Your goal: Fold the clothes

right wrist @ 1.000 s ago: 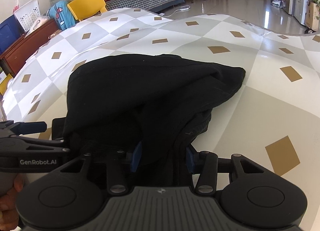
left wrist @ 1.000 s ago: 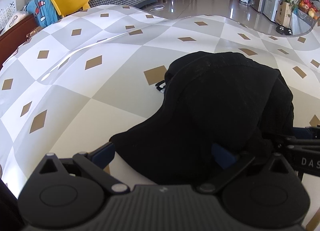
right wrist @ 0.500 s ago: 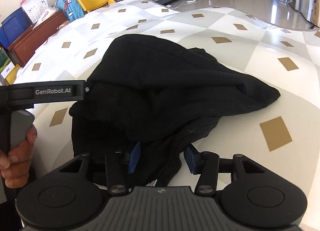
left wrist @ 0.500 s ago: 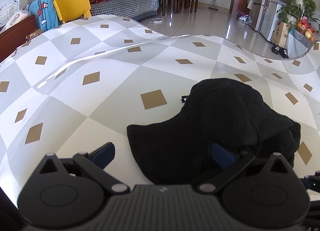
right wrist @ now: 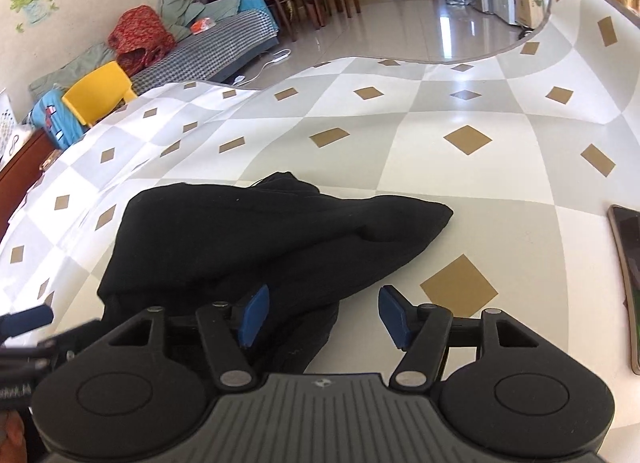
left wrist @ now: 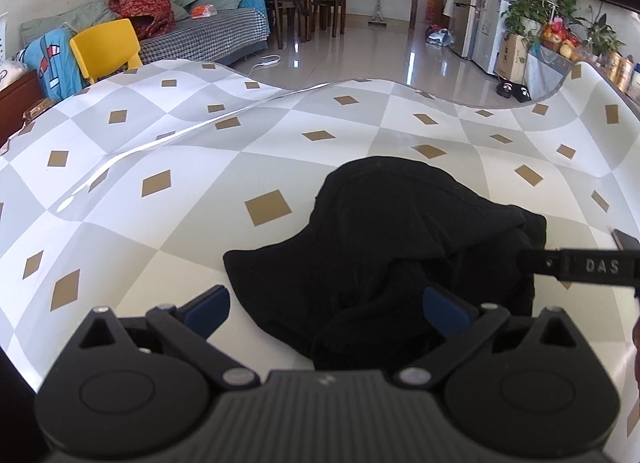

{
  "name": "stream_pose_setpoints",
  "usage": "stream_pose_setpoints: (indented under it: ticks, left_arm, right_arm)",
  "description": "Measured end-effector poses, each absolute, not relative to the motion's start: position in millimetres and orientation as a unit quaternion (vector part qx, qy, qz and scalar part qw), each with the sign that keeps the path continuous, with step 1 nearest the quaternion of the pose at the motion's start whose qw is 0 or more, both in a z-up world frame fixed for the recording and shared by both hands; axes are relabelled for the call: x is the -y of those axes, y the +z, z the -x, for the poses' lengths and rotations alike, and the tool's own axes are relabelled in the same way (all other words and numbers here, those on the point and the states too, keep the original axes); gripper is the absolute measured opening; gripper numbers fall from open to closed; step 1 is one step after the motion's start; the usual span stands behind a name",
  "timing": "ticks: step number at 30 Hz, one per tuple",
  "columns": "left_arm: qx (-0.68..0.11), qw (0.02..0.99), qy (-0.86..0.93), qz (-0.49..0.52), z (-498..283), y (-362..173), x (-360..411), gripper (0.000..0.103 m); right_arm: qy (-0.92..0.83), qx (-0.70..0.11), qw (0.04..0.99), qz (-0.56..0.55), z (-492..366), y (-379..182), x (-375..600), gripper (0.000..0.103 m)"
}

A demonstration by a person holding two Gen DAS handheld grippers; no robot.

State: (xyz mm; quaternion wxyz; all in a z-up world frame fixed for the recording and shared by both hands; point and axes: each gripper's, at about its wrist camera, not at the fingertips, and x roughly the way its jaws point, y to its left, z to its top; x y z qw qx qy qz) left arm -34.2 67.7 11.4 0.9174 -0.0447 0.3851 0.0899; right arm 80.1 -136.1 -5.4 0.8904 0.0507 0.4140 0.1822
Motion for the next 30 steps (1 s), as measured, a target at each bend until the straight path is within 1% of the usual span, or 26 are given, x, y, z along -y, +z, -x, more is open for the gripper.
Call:
stream_pose_setpoints:
  ticks: [9,14,20,24,26,27,28,29,30]
  left_arm:
    - [-0.412,0.909,0.064,0.007,34,-12,-50,0.103]
    - [-0.431,0.900,0.071,0.010,29,-26,-52,0.103]
    - [-0.443,0.893,0.077,0.024,23,-34,-57,0.103]
    - [-0.449,0.889,0.082,0.030,19,-38,-59,0.103]
    - [-0.450,0.888,0.084,0.032,18,-39,-60,0.103]
    - [-0.451,0.888,0.084,0.032,18,-39,-61,0.103]
    - [-0.451,0.888,0.085,0.032,18,-39,-61,0.103]
    - [-0.452,0.887,0.086,0.032,18,-40,-61,0.103]
    - [-0.452,0.887,0.086,0.033,18,-40,-62,0.103]
  right_arm:
    - [0.115,-0.411,0.899,-0.098,-100,-19,147,0.063]
    - [0.099,-0.425,0.892,-0.122,-109,-33,149,0.063]
    - [0.109,-0.413,0.894,-0.135,-110,-36,146,0.062]
    - [0.118,-0.408,0.895,-0.139,-110,-37,144,0.051]
    - [0.121,-0.407,0.894,-0.141,-111,-37,143,0.041]
    - [0.123,-0.405,0.895,-0.140,-111,-37,142,0.038]
    - [0.125,-0.403,0.896,-0.137,-110,-36,141,0.031]
    - [0.127,-0.400,0.897,-0.135,-110,-34,140,0.021]
    - [0.128,-0.398,0.898,-0.134,-110,-33,140,0.018]
